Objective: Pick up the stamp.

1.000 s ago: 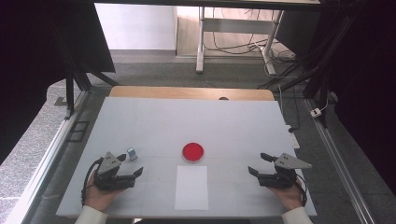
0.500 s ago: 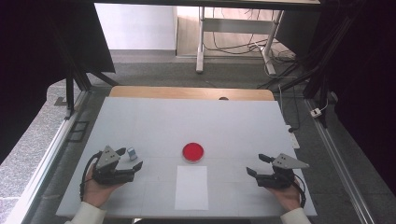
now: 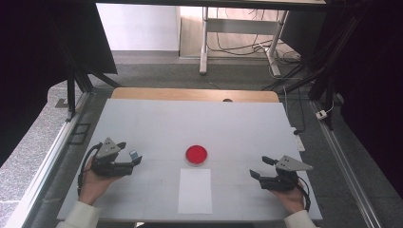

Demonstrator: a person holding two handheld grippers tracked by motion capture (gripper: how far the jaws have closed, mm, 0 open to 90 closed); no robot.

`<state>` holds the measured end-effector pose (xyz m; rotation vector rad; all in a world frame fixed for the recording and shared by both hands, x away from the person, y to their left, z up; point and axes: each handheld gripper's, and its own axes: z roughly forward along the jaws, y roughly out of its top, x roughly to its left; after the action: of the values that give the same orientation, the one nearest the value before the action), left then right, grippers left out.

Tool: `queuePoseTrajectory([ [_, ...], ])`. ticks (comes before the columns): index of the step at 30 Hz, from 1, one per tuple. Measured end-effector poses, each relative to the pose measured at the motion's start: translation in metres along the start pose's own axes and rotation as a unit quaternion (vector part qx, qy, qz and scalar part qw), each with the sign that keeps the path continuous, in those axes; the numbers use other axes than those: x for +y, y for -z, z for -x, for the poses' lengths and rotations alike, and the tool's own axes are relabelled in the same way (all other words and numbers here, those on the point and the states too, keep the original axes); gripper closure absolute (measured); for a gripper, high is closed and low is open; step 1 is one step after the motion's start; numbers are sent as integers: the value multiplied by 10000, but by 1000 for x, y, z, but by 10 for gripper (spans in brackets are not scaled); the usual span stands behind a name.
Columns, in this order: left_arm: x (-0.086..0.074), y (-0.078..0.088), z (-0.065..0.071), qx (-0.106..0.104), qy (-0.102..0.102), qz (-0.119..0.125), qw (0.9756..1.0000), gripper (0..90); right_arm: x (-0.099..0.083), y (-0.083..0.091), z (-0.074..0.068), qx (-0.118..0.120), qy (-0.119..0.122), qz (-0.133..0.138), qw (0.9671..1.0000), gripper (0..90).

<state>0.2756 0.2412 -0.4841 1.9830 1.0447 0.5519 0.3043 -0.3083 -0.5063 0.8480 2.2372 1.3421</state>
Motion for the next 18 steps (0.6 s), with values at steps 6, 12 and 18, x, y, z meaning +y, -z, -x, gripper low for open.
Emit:
queuePoseTrajectory([
  [6,12,-1,-9,-23,-60,-87,9999,205,0,-1,-1,6,50,-61,10000,234],
  [12,28,-4,-18,-27,-256,-423,9988,220,-1,0,-3,-9,70,-42,10000,234],
  [18,31,-6,-23,-4,-452,-629,9970,248,-2,1,-3,-30,75,-115,9999,235],
])
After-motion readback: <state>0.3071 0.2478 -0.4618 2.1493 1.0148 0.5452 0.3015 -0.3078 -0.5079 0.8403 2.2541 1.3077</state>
